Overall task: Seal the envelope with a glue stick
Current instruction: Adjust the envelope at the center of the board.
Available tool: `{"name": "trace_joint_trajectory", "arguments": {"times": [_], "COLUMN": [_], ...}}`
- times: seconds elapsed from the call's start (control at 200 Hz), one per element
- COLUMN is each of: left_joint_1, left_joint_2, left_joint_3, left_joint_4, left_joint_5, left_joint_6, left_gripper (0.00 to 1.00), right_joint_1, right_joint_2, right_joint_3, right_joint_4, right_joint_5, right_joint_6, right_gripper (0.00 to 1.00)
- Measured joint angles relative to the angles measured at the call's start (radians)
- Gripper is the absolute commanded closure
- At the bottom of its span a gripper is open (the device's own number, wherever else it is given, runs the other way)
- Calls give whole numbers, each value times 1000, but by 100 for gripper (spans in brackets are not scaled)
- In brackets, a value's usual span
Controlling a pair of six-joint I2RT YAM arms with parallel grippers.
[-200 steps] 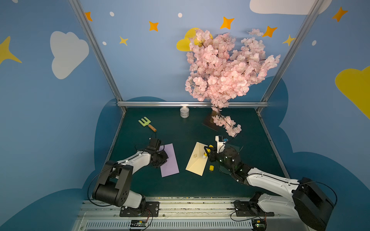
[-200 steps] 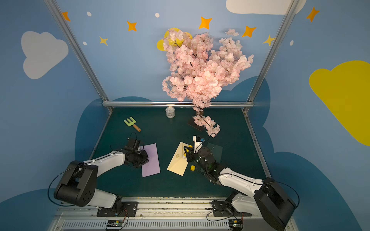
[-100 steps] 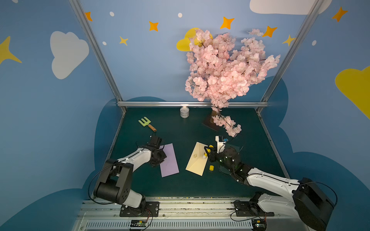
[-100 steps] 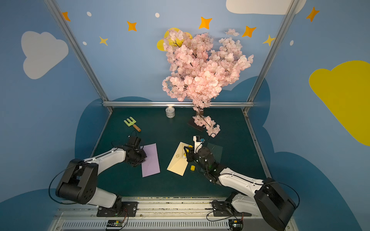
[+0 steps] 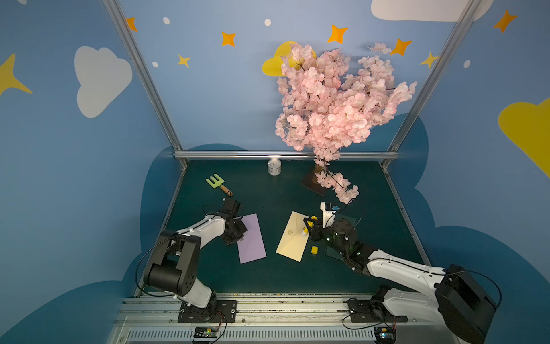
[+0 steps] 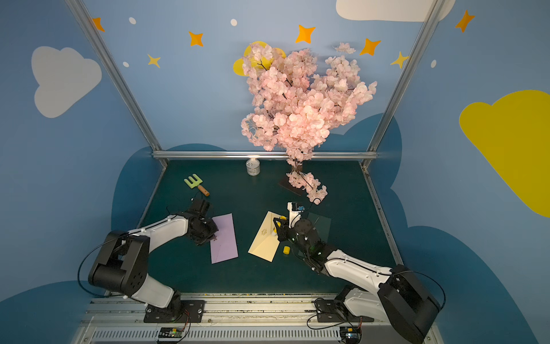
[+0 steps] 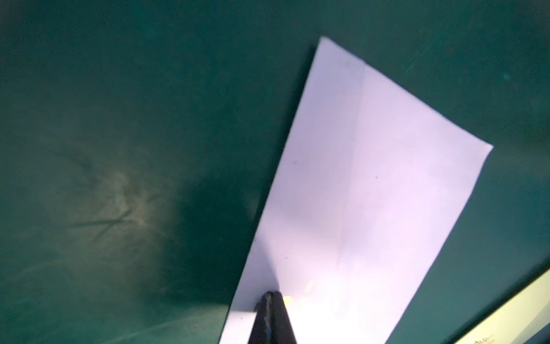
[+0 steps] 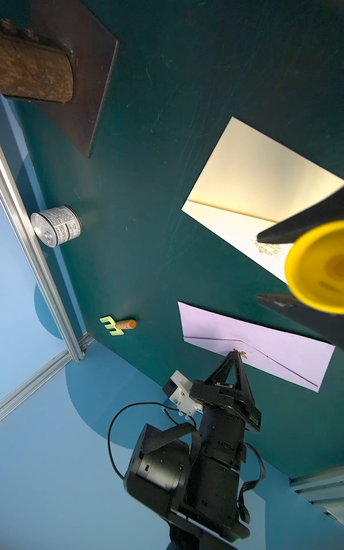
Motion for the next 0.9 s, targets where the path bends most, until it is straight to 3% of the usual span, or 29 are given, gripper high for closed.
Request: {"name": "trace_joint_trajectory", "arguments": {"times": [0.461, 0.901], "left_joint_1": [3, -4], "left_joint_2": [48, -69], "left_joint_3": [6, -104], "left_joint_4": [145, 160], "left_joint_5": [82, -4], "left_joint_6": [-6, -29], "left_gripper": [98, 97], "right_joint_1": [-3, -8], "right_joint_2": [-6, -17], "right_joint_3": [-1, -11], "right_joint_4": [-2, -2], "right_joint_5": [0, -1], "right_joint_6": [0, 0], "right_gripper": [100, 100]}}
